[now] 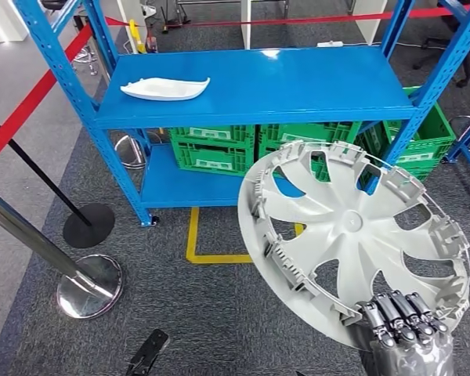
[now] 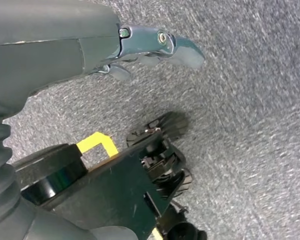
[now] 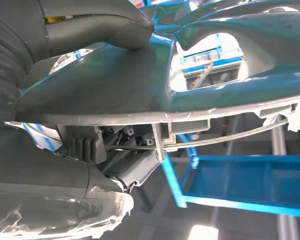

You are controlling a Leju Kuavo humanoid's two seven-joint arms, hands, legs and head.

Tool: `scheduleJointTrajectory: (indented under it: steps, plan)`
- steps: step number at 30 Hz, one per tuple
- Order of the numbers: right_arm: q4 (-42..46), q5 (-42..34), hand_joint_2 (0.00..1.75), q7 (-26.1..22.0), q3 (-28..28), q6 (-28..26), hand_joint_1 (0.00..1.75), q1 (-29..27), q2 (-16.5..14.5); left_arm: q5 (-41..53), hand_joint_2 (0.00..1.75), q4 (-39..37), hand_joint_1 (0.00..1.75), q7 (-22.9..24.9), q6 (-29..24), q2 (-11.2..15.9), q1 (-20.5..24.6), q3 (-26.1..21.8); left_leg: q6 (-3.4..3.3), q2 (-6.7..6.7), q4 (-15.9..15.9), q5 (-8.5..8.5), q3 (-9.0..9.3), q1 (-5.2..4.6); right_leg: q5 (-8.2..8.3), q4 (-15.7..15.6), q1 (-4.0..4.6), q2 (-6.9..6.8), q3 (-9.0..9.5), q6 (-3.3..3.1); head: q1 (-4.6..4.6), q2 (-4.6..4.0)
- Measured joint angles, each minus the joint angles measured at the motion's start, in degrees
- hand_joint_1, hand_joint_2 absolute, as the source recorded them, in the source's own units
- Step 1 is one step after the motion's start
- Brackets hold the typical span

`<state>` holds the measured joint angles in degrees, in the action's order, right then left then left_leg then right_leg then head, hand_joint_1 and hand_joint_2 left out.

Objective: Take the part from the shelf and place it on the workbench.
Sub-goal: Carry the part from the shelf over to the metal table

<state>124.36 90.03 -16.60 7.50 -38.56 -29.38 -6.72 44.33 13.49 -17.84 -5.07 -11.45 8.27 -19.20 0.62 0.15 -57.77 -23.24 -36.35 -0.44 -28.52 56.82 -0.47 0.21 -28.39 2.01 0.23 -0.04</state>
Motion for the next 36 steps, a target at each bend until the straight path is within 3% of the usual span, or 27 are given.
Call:
scheduleJointTrajectory:
  steps: [3, 4, 5, 6, 8, 10, 12, 14, 15, 17, 18, 19, 20, 21, 22, 23, 24, 26, 27, 29, 31, 33, 34, 35, 36]
  plan:
    - [0.1, 0.0, 1.75, -0.2, -0.3, 0.0, 1.75, -0.1, -0.4, -0.1, 1.75, 0.0, 0.00, 0.0, 0.1, 0.0, 0.0, 0.0, 0.67, -0.05, -9.8, -8.19, -2.73, 0.17, 1.79, 0.1, 0.22, -0.16, -2.15, -1.29, -0.33, 0.00]
    - [0.1, 0.0, 1.75, -0.3, -0.3, 0.0, 1.75, -0.1, -0.5, -0.1, 1.75, 0.0, 0.00, 0.0, 0.1, 0.0, 0.0, 0.0, 0.71, -0.05, -13.1, -9.60, -3.25, 0.18, 2.39, 0.2, 0.36, -0.18, -2.97, -1.43, -0.34, 0.00]
    - [0.1, 0.0, 1.75, -0.3, -0.4, 0.0, 1.75, -0.1, -0.5, -0.1, 1.75, 0.0, 0.00, 0.0, 0.1, 0.0, 0.0, 0.0, 0.63, -0.05, -15.1, -9.63, -3.14, 0.17, 2.94, 0.4, 0.50, -0.19, -3.80, -1.53, -0.34, 0.00]
    - [0.1, 0.0, 1.75, -0.3, -0.4, 0.0, 1.75, -0.1, -0.5, -0.1, 1.75, 0.0, 0.00, 0.0, 0.1, 0.1, 0.1, 0.0, 0.45, -0.06, -15.2, -8.44, -2.23, 0.15, 3.46, 0.5, 0.66, -0.19, -4.64, -1.56, -0.34, 0.00]
    - [0.1, 0.0, 1.75, -0.3, -0.5, 0.0, 1.75, -0.1, -0.6, -0.1, 1.75, 0.0, 0.00, 0.0, 0.1, 0.1, 0.2, 0.0, -0.39, -0.09, -10.1, -5.23, 2.25, -0.04, 4.51, 0.8, 0.96, -0.13, -6.17, -1.51, -0.34, 0.00]
    - [0.1, 0.0, 1.75, -0.2, -0.6, 0.0, 1.75, -0.1, -0.7, -0.2, 1.75, 0.1, 0.00, 0.0, 0.1, 0.1, 0.4, 0.0, -1.36, -0.09, -1.6, -4.88, 7.97, -0.41, 5.58, 1.0, 1.24, -0.17, -7.23, -1.25, -0.30, 0.00]
    - [0.0, 0.0, 1.75, 0.1, -0.6, 0.0, 1.75, 0.2, -0.8, -0.7, 1.75, 0.1, 0.00, 0.0, 0.1, 0.1, 0.7, 0.0, -1.68, -0.12, 3.0, -5.63, 10.26, -0.76, 6.89, 0.8, 1.16, -0.36, -7.96, -0.83, -0.27, 0.00]
    - [-0.4, 0.0, 1.75, 0.9, -0.3, 0.0, 1.75, 1.0, -0.8, -1.8, 1.75, 0.1, 0.00, -0.1, 0.2, 0.4, 0.5, -0.2, -1.83, 0.01, 3.9, -4.47, 9.26, -0.73, 7.70, 0.5, 0.98, -0.31, -8.76, -0.23, -0.37, 0.00]
    - [-0.9, 0.0, 1.75, 1.4, 0.0, 0.0, 1.75, 1.7, -0.8, -2.4, 1.75, 0.1, 0.00, -0.3, 0.3, 0.5, 0.3, -0.4, -2.09, 0.18, 4.1, -3.65, 8.57, -0.62, 6.64, 1.1, 0.92, -0.22, -9.32, 0.16, -0.35, 0.00]
    - [-2.4, 0.1, 1.75, 2.4, 0.6, 0.0, 1.75, 3.3, -0.8, -3.8, 1.75, 0.2, 0.00, -0.7, 1.0, 0.9, 0.0, -1.0, -2.49, 0.57, 4.3, -2.24, 7.12, -0.36, 1.54, 5.3, 0.67, -0.11, -10.79, 0.94, -0.14, 0.00]
    - [-3.2, 0.1, 1.75, 2.9, 0.8, 0.0, 1.75, 4.2, -0.7, -4.4, 1.75, 0.2, 0.00, -1.2, 1.4, 1.1, -0.1, -1.4, -2.59, 0.76, 4.3, -1.66, 6.36, -0.32, -1.16, 8.9, 0.48, -0.13, -11.53, 1.30, 0.05, 0.00]
    - [-4.0, 0.1, 1.75, 3.3, 1.0, 0.0, 1.75, 4.9, -0.6, -4.9, 1.75, 0.2, 0.00, -1.6, 1.7, 1.2, -0.2, -1.8, -2.53, 1.00, 4.3, -1.07, 5.61, -0.31, -2.65, 12.8, 0.29, -0.15, -12.06, 1.63, 0.17, 0.00]
    - [-4.7, 0.1, 1.75, 3.6, 1.3, 0.0, 1.75, 5.4, -0.5, -5.3, 1.75, 0.2, 0.00, -2.1, 1.9, 1.3, -0.3, -2.2, -2.44, 1.34, 4.2, -0.44, 4.83, -0.29, -2.58, 15.8, 0.10, -0.17, -12.21, 1.92, 0.23, 0.00]
    - [-5.2, 0.0, 1.75, 3.9, 1.5, 0.0, 1.75, 5.7, -0.3, -5.5, 1.75, 0.2, 0.00, -2.4, 2.0, 1.4, -0.4, -2.5, -2.29, 1.73, 4.1, 0.17, 4.01, -0.23, -1.15, 17.3, -0.08, -0.24, -11.72, 2.22, 0.23, 0.00]
    - [-5.5, 0.0, 1.75, 4.1, 1.6, 0.0, 1.75, 6.0, -0.2, -5.6, 1.75, 0.2, 0.00, -2.7, 2.0, 1.4, -0.4, -2.8, -2.08, 2.17, 4.0, 0.75, 3.18, -0.13, 0.96, 16.8, -0.26, -0.42, -10.38, 2.53, 0.24, 0.00]
    - [-5.7, 0.0, 1.75, 4.2, 1.8, 0.0, 1.75, 6.2, -0.2, -5.5, 1.75, 0.2, 0.00, -2.8, 2.0, 1.4, -0.4, -3.0, -1.78, 2.56, 3.8, 1.24, 2.41, -0.01, 2.63, 14.4, -0.46, -0.97, -8.08, 2.91, 0.24, 0.00]
    - [-5.9, 0.0, 1.75, 4.3, 1.9, 0.0, 1.75, 6.4, -0.1, -5.5, 1.75, 0.2, 0.00, -3.0, 1.9, 1.5, -0.4, -3.1, -1.43, 2.91, 3.4, 1.63, 1.76, 0.04, 2.70, 10.2, -0.46, -1.99, -4.87, 3.37, 0.31, 0.00]
    - [-6.2, 0.1, 1.75, 4.4, 2.2, 0.0, 1.75, 6.7, -0.1, -5.3, 1.75, 0.2, 0.00, -3.1, 1.8, 1.7, -0.5, -3.4, -0.79, 3.66, 2.5, 2.17, 1.04, -0.04, 0.16, 2.3, -0.28, -3.56, 0.32, 2.83, 0.39, 0.00]
    - [-6.3, 0.0, 1.75, 4.3, 2.2, 0.0, 1.75, 6.8, -0.1, -5.2, 1.75, 0.2, 0.00, -3.1, 1.6, 1.8, -0.5, -3.5, -0.55, 4.12, 2.3, 2.40, 0.95, -0.07, -1.19, 0.3, -0.06, -3.68, 1.40, 2.16, 0.43, 0.00]
    - [-6.3, 0.0, 1.75, 4.0, 2.2, 0.0, 1.75, 6.6, -0.1, -4.6, 1.75, 0.2, 0.00, -2.9, 1.2, 1.8, -0.5, -3.5, -0.02, 4.76, 1.9, 2.49, 0.92, 0.10, -1.33, 0.0, 0.04, -2.68, 0.75, 0.47, 0.40, 0.00]
    - [-6.3, 0.0, 1.75, 3.5, 2.0, 0.0, 1.75, 6.3, -0.1, -3.9, 1.75, 0.2, 0.00, -2.5, 0.5, 1.8, -0.5, -3.5, 0.64, 3.16, -0.6, -0.52, 0.12, 0.36, -0.54, 0.1, 0.00, -1.54, 0.08, -0.74, 0.38, 0.00]
    - [-6.1, 0.0, 1.75, 2.9, 1.7, 0.0, 1.75, 5.8, -0.3, -3.2, 1.75, 0.2, 0.00, -2.2, -0.1, 1.8, -0.7, -3.4, 1.01, 1.02, -7.3, -5.95, -2.04, 0.47, 0.49, 0.1, 0.05, -0.25, -0.68, -1.44, 0.33, 0.00]
    - [-5.9, 0.0, 1.75, 2.6, 1.6, 0.0, 1.75, 5.4, -0.5, -2.9, 1.75, 0.2, 0.00, -2.2, -0.3, 1.7, -0.8, -3.4, 0.99, 0.67, -11.0, -7.90, -3.17, 0.45, 0.94, 0.2, 0.15, 0.43, -1.11, -1.58, 0.31, 0.00]
    - [-5.6, 0.0, 1.75, 2.4, 1.5, 0.0, 1.75, 4.8, -0.7, -2.5, 1.75, 0.2, 0.00, -2.2, -0.4, 1.7, -1.0, -3.3, 0.85, 0.53, -13.6, -8.74, -3.78, 0.43, 1.32, 0.2, 0.29, 1.10, -1.56, -1.66, 0.32, 0.00]
    - [-5.2, 0.0, 1.75, 2.1, 1.3, 0.0, 1.75, 4.1, -1.0, -2.2, 1.75, 0.2, 0.00, -2.2, -0.6, 1.6, -1.1, -3.3, 0.59, 0.43, -14.4, -8.44, -3.57, 0.39, 1.61, 0.2, 0.45, 1.78, -1.93, -1.71, 0.32, 0.00]
